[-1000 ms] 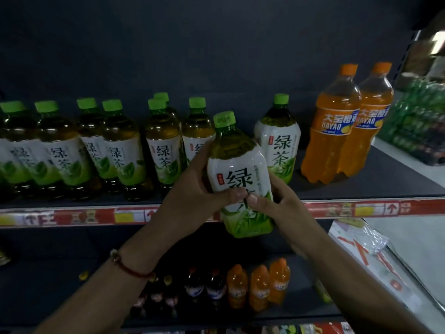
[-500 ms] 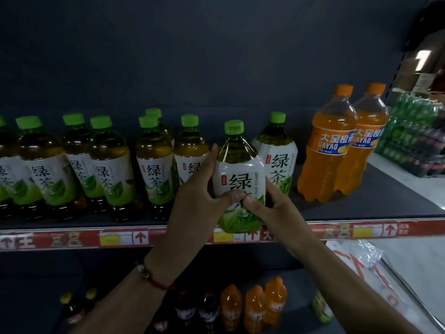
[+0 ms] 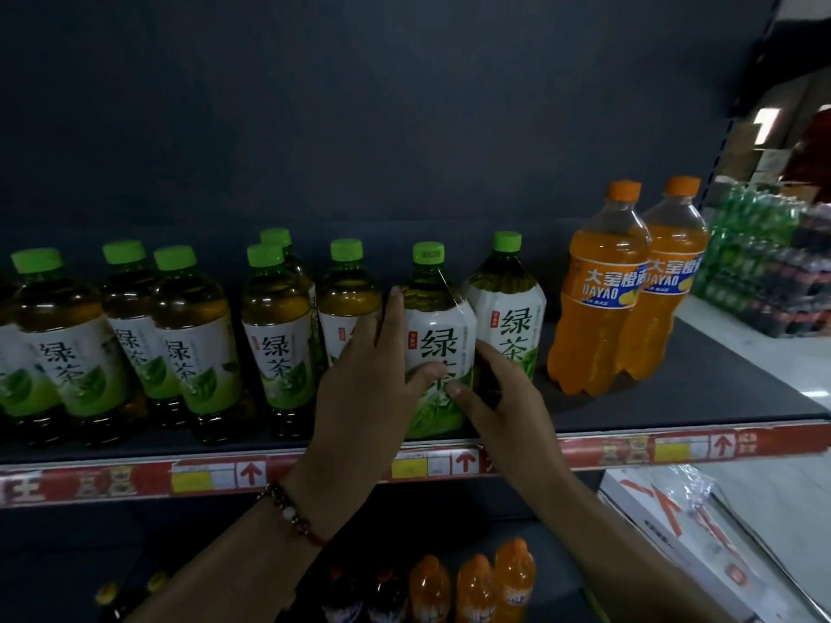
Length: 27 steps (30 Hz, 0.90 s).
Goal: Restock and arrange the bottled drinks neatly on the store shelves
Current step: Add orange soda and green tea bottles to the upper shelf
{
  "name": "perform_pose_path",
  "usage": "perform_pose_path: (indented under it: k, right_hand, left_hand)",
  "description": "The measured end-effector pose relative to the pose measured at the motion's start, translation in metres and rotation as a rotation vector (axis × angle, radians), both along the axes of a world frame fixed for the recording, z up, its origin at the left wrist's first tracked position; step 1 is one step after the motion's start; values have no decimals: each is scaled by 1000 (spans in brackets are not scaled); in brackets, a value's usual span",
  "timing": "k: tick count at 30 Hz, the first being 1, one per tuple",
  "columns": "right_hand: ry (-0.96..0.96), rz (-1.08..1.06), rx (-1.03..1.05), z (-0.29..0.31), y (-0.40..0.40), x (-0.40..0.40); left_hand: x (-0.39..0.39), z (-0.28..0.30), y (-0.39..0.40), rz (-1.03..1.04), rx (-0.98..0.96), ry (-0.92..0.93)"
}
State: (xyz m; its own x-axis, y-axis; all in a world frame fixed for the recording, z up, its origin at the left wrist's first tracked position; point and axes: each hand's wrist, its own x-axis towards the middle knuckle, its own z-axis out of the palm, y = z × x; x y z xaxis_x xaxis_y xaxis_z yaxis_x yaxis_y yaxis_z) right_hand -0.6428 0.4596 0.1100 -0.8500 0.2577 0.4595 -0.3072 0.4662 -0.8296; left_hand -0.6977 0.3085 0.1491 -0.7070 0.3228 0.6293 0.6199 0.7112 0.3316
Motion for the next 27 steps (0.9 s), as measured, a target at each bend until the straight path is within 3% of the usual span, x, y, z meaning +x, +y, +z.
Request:
perform_pose_path:
  k: [8, 21, 27]
  right_hand:
    - [-43, -200, 262, -17, 1, -1]
    - [-109, -84, 284, -10, 6, 4]
    - [-117, -63, 384, 12, 9, 26]
  left_hand:
    - [-7, 11, 9, 122, -143, 23]
    - [-3, 4, 10, 148, -205, 67]
    - [1, -4, 7, 25, -170, 247]
